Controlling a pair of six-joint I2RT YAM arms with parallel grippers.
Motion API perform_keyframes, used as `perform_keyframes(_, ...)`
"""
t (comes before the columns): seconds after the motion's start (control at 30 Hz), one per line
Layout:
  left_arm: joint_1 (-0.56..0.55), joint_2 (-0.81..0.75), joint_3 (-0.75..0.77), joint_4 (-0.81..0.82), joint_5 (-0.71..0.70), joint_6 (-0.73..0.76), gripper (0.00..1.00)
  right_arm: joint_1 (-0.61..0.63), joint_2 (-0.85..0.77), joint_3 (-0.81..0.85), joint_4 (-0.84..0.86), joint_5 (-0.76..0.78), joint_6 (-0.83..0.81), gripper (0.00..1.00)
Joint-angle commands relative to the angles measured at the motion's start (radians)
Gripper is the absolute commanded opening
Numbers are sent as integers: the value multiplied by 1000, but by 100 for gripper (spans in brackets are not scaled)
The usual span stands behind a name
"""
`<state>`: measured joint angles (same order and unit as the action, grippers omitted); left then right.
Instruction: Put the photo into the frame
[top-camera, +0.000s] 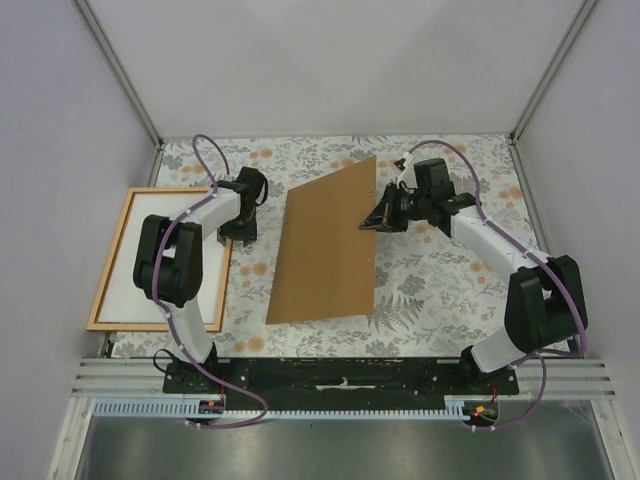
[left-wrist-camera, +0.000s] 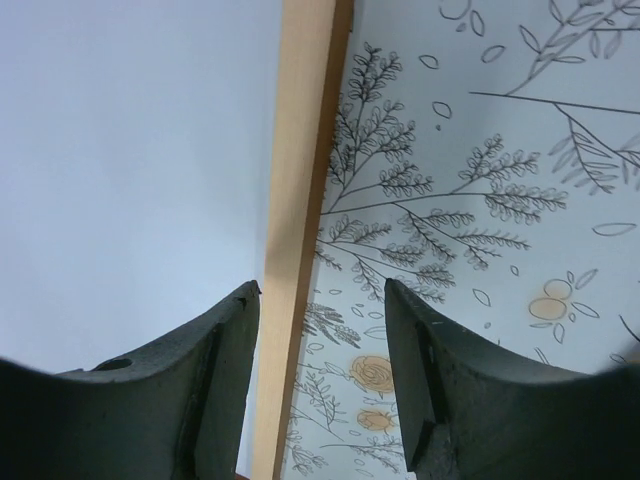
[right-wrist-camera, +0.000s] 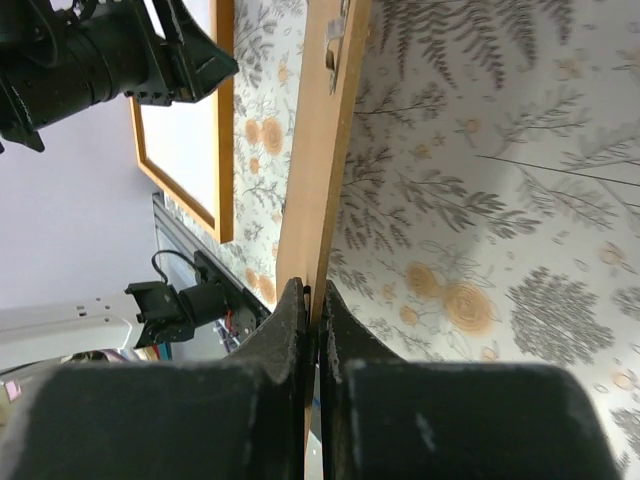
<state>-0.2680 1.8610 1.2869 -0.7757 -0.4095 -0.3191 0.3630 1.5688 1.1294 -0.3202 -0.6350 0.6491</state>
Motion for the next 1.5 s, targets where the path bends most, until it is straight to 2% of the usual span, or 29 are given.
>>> perform_keyframes(0.0, 29, 21, 6, 47, -9, 38, 61, -51, -101, -32, -17, 8, -118, 0)
perform_keyframes(0.17, 42, 46, 9, 61, 43, 52, 61, -101, -177, -51, -43, -17, -128, 0)
perform_keyframes(0.33, 46, 44, -17, 87, 110, 63, 55, -154, -240, -42, -71, -52, -134, 0)
perform_keyframes(0.57, 27, -19, -44, 134, 296, 0, 31, -232, -326, 16, -158, -55, -154, 0)
perform_keyframes(0.67, -45, -37, -43, 165, 347, -102, 27, -275, -348, 59, -212, -37, -175, 0)
perform_keyframes(0.83, -221, -20, -38, 295, 405, -400, 27, -352, -339, 177, -321, -20, -220, 0)
perform_keyframes(0.97, -362, 75, 57, 368, 406, -605, 27, -397, -323, 320, -436, 79, -246, 0)
perform_keyframes(1.07, -444, 159, 201, 365, 405, -672, 29, -400, -291, 456, -525, 121, -276, 0)
perform_keyframes(1.2, -468, 193, 319, 354, 451, -677, 43, -400, -263, 573, -595, 162, -293, 0)
perform_keyframes(1.3, -462, 167, 393, 297, 454, -608, 57, -400, -257, 613, -609, 178, -302, 0)
perform_keyframes(1.4, -441, 107, 407, 244, 446, -525, 63, -400, -239, 629, -612, 144, -301, 0)
perform_keyframes(1.47, -407, 49, 384, 211, 448, -468, 63, -400, -231, 632, -603, 104, -292, 0)
